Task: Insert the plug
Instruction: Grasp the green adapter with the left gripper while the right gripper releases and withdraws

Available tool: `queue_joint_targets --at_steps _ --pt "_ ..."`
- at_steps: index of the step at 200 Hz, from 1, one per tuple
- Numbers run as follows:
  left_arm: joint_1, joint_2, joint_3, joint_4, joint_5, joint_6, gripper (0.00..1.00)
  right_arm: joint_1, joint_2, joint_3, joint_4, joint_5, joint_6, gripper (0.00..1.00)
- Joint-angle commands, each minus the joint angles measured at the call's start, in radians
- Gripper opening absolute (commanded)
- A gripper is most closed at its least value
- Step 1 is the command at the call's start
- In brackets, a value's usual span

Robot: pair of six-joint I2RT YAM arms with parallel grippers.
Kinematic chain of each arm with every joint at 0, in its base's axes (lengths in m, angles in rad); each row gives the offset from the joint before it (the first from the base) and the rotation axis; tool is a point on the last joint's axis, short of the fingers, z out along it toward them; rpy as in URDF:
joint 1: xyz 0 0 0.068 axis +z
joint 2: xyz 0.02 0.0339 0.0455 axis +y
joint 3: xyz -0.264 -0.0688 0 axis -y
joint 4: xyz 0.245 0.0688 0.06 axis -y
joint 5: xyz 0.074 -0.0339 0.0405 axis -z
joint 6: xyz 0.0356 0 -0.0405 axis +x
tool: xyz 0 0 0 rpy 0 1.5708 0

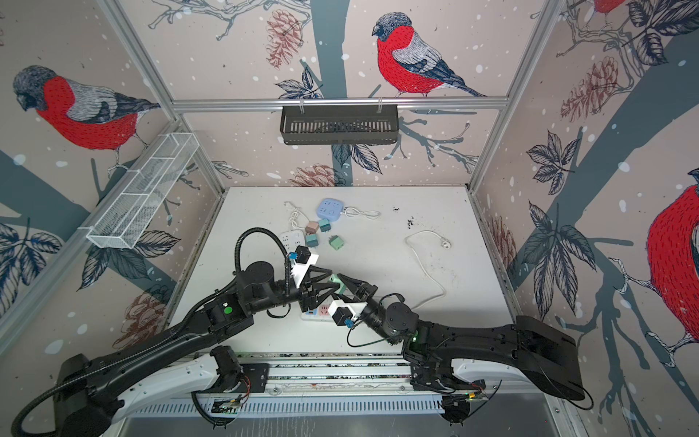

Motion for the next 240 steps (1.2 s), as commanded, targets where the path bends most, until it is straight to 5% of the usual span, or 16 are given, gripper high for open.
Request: queue_joint_targets --at_steps 1,31,74,102,146,153,204,240 --pt "-0.004 0.007 0.017 0.015 0.032 0.012 0.45 0.004 0.007 0.01 0.071 0.017 -0.02 0.05" --pt "-0.005 0.007 0.012 0.022 0.032 0.023 0.31 0.003 0.009 0.013 0.065 0.023 -0.032 0.05" --pt "-0.006 0.023 0.021 0.001 0.049 0.016 0.34 0.007 -0.004 0.01 0.062 0.008 -0.013 0.05" --pt "-0.007 0.02 0.015 0.017 0.062 0.03 0.05 0.006 -0.018 -0.002 0.059 0.001 -0.008 0.08" --pt "-0.007 0.021 0.01 0.021 0.04 0.088 0.0 0.006 -0.03 -0.03 0.067 0.052 0.03 0.74" --pt "-0.007 0.013 0.008 0.024 0.032 0.121 0.0 0.005 -0.036 -0.03 0.05 0.061 0.036 0.99" --pt "-0.007 -0.035 -0.033 0.044 -0.127 0.267 0.0 -0.01 -0.114 -0.156 0.116 0.122 0.118 1.0" --pt "-0.007 -0.066 -0.071 -0.007 -0.148 0.48 0.0 -0.132 -0.242 -0.174 -0.032 0.092 0.381 1.0"
